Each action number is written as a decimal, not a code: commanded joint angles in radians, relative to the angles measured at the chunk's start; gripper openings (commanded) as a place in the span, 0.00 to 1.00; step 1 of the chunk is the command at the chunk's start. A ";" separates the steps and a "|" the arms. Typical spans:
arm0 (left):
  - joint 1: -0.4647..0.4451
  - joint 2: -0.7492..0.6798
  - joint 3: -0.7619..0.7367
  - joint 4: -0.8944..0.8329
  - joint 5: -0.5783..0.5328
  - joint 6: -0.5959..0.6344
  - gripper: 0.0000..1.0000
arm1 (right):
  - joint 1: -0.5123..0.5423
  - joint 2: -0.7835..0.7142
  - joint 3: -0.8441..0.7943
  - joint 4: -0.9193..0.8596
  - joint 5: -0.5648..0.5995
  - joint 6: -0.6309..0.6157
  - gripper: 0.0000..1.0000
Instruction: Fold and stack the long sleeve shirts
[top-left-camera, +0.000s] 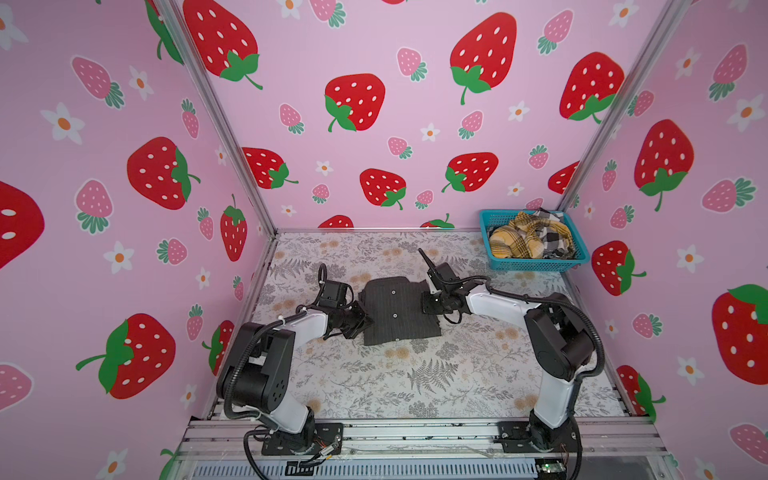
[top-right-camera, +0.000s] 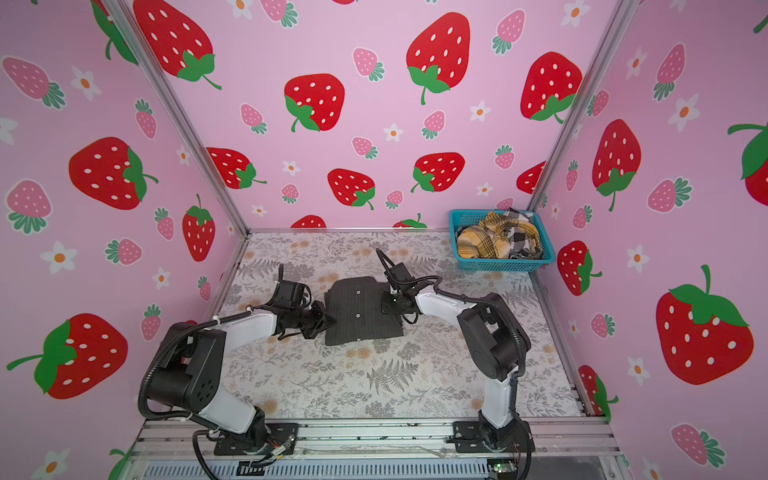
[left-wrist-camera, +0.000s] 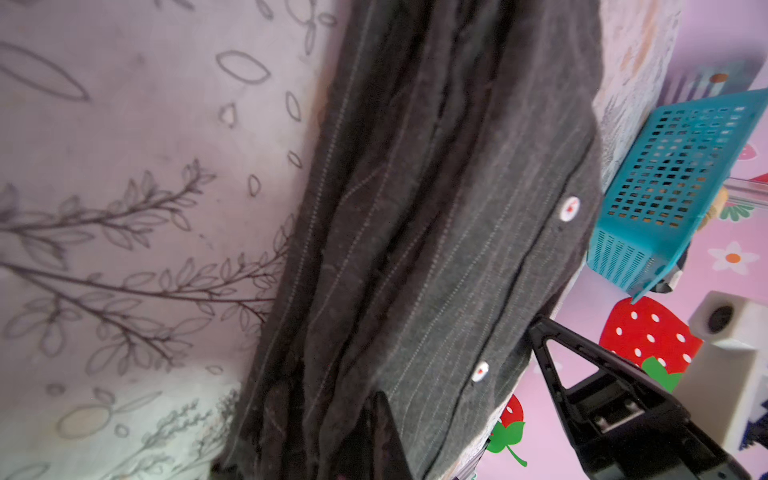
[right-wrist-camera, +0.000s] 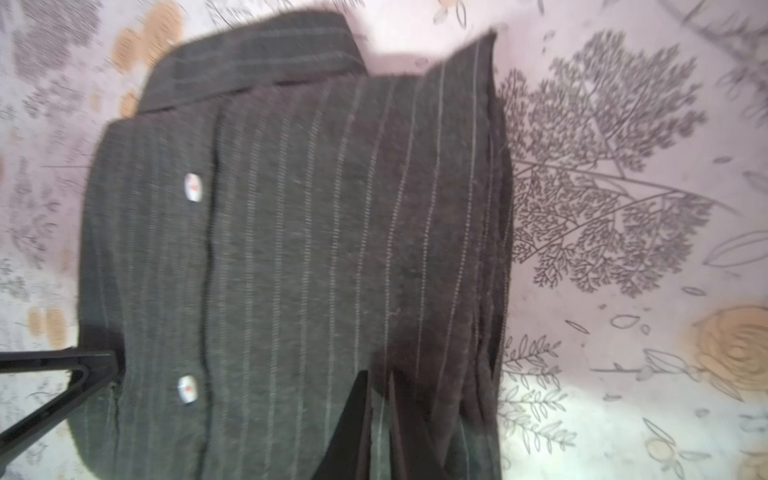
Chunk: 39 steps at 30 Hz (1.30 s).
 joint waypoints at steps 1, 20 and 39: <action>0.015 0.038 0.002 -0.004 -0.030 0.027 0.00 | -0.014 0.048 -0.025 0.028 0.005 -0.005 0.13; 0.060 -0.145 -0.160 -0.112 0.084 0.088 0.00 | 0.079 -0.133 -0.185 0.057 -0.122 0.102 0.14; 0.095 -0.529 0.113 -0.546 0.039 0.353 0.50 | 0.082 -0.322 -0.141 -0.071 0.043 0.069 0.20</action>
